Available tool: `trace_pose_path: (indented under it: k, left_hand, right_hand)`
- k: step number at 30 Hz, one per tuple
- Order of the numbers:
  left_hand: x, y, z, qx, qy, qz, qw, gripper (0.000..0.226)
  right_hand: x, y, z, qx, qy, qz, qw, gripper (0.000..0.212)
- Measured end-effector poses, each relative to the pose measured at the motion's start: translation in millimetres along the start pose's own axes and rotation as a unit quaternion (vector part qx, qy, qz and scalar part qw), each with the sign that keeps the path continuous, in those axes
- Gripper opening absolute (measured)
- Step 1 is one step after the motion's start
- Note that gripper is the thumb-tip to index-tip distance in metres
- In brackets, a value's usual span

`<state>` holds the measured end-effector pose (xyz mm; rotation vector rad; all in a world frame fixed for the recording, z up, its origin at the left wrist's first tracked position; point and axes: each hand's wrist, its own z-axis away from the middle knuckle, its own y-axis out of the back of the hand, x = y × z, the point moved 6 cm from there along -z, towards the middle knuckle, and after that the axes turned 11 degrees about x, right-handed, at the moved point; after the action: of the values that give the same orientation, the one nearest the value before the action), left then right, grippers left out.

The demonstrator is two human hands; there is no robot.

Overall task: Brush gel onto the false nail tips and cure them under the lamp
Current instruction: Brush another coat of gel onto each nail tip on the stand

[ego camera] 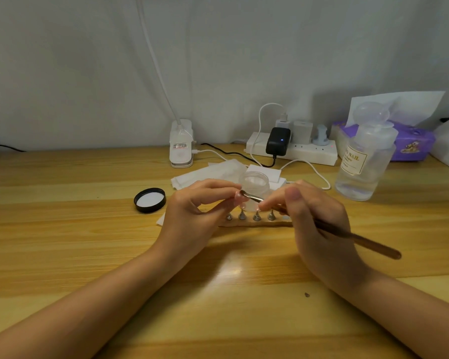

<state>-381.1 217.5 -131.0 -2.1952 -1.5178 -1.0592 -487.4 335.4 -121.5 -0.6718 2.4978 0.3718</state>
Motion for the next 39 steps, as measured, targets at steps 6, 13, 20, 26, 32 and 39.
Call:
trace_pose_path:
  k: [6, 13, 20, 26, 32, 39]
  left_hand:
    - [0, -1, -1, -0.006, 0.004, 0.011, 1.000, 0.022]
    - [2, 0, -1, 0.002, -0.022, -0.008, 1.000, 0.021]
    - [1, 0, -1, 0.004, -0.024, -0.015, 1.000, 0.020]
    - [-1, 0, -1, 0.003, -0.010, -0.014, 1.000, 0.020]
    - [1, 0, -1, -0.005, -0.010, -0.018, 1.000, 0.021]
    - [-1, 0, 0, 0.000, -0.003, -0.023, 1.000, 0.022]
  right_hand:
    - [9, 10, 0, 0.043, -0.074, -0.052, 0.995, 0.044]
    - [7, 1, 3, 0.009, -0.098, -0.061, 0.993, 0.041]
    - [6, 6, 1, 0.040, -0.113, -0.099, 0.988, 0.045]
    - [9, 2, 4, 0.026, -0.143, -0.101, 0.984, 0.046]
    - [4, 3, 2, 0.026, -0.104, -0.093, 0.990, 0.042]
    - [7, 3, 4, 0.020, -0.125, -0.109, 0.986, 0.049]
